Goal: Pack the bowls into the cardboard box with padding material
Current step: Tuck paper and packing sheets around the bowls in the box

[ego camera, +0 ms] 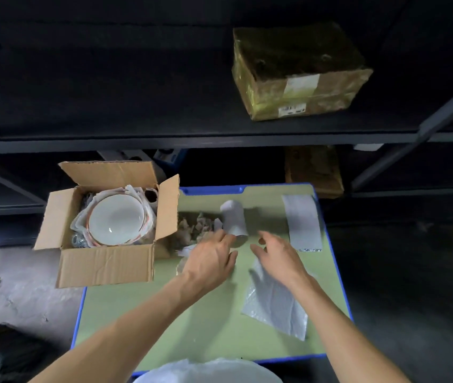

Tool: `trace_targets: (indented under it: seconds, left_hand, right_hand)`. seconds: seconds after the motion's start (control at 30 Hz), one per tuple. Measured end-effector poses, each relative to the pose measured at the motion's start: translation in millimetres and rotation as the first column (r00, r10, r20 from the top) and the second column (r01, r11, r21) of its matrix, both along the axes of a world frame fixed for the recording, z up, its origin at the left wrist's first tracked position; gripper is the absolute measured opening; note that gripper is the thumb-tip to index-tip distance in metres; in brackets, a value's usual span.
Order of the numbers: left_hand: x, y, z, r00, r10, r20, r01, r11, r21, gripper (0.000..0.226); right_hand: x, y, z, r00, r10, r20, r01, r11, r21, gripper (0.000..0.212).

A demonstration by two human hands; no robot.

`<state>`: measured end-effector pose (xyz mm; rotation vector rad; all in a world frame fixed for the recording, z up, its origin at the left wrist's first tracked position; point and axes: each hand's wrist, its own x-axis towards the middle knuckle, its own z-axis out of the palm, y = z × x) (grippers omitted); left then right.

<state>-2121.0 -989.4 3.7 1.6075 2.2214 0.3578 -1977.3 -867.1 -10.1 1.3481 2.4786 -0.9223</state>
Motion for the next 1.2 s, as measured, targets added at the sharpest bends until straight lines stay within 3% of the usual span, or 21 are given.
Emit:
trace_targets:
  seconds: [0.33, 0.43, 0.57, 0.8, 0.87, 0.97, 1.2]
  left_hand:
    - [-5.1, -22.4, -1.8, 0.969, 0.203, 0.141, -0.218, 0.970, 0.106, 0.033]
    - [-5.8, -26.0, -3.2, 0.968, 0.199, 0.150, -0.219, 0.967, 0.132, 0.033]
    - [-11.7, -27.5, -7.7, 0.968, 0.190, 0.166, -0.211, 0.971, 0.117, 0.035]
    - [-12.7, 0.7, 6.4, 0.994, 0.039, 0.105, -0.062, 0.972, 0.226, 0.054]
    - [-9.6, 13.4, 14.9, 0.995, -0.056, 0.077, 0.034, 0.962, 0.270, 0.050]
    - [-3.8, 22.9, 21.1, 0.987, -0.150, 0.050, 0.129, 0.949, 0.286, 0.037]
    - [1.6, 10.1, 24.5, 0.976, -0.205, 0.078, 0.182, 0.956, 0.230, 0.031]
  right_hand:
    - [-82.2, 7.2, -29.6, 0.985, -0.090, 0.149, 0.091, 0.996, -0.004, 0.066]
    - [-90.0, 4.7, -28.6, 0.981, -0.113, 0.158, 0.113, 0.994, 0.004, 0.050]
    - [-71.6, 7.0, -9.8, 0.986, -0.158, 0.060, 0.151, 0.982, 0.112, 0.030]
    - [-11.0, 11.5, 26.4, 0.993, 0.028, -0.116, 0.007, 0.957, 0.289, 0.020]
    - [-0.4, 8.6, 39.2, 0.981, 0.114, -0.156, -0.074, 0.968, 0.238, 0.014]
    - [9.9, 1.4, 54.0, 0.972, 0.102, -0.212, -0.081, 0.991, 0.106, 0.008]
    - [20.2, -15.1, 73.8, 0.980, 0.128, -0.151, -0.124, 0.992, 0.035, 0.024]
